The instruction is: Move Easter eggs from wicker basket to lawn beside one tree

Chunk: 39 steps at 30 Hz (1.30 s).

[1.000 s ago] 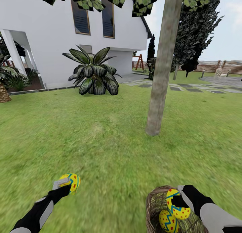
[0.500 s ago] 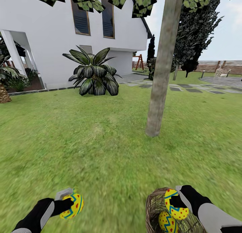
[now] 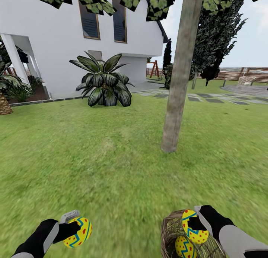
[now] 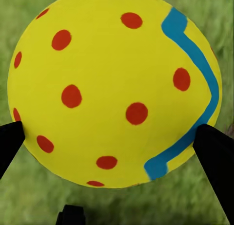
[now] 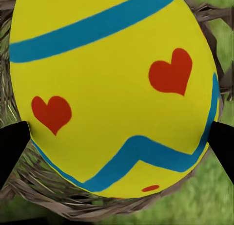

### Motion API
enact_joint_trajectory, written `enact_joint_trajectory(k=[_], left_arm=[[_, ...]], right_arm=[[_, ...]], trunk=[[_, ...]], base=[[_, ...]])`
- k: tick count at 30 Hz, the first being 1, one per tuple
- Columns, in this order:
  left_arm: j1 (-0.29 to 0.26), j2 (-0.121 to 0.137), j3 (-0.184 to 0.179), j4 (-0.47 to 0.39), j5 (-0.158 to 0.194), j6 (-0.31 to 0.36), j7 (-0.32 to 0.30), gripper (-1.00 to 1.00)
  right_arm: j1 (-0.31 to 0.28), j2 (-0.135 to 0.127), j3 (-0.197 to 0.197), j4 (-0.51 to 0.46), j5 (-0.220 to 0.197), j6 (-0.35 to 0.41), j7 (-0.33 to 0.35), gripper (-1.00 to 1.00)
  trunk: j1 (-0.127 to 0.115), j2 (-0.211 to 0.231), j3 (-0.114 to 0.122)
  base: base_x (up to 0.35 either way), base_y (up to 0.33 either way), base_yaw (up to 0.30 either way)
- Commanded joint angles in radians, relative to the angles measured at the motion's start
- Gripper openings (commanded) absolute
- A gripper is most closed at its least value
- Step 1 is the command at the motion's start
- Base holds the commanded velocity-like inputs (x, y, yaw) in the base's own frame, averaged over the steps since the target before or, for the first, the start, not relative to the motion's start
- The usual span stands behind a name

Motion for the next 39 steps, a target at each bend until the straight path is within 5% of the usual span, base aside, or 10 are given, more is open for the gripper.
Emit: enact_joint_trajectory(k=[1,12,20,25,39], left_arm=[[0.0,-0.001,0.005,-0.016,0.0,0.005,-0.005,-1.0],[0.0,-0.009,0.003,-0.063,0.026,0.005,-0.004,-1.0],[0.0,-0.005,0.004,-0.063,0.027,0.007,-0.012,-1.0],[0.0,0.0,0.004,-0.061,0.023,0.01,-0.126,-1.0],[0.0,0.023,-0.002,-0.06,0.016,0.015,-0.13,-1.0]], right_arm=[[0.0,-0.002,0.008,-0.002,-0.006,0.006,0.001,-1.0],[0.0,-0.002,0.008,-0.001,-0.006,0.006,0.001,-1.0],[0.0,-0.002,0.008,0.0,-0.006,0.004,-0.001,-1.0],[0.0,-0.002,0.007,0.0,-0.006,0.004,-0.001,-1.0],[0.0,-0.002,0.007,-0.001,-0.005,0.005,-0.001,-1.0]], trunk=[[-0.004,0.007,0.002],[-0.046,0.084,0.037],[-0.046,0.084,0.037],[-0.046,0.084,0.037],[-0.046,0.084,0.037]], base=[[0.0,0.0,0.0],[-0.037,0.142,0.0],[-0.001,0.346,0.0],[0.0,0.35,0.0],[0.0,0.35,0.0]])
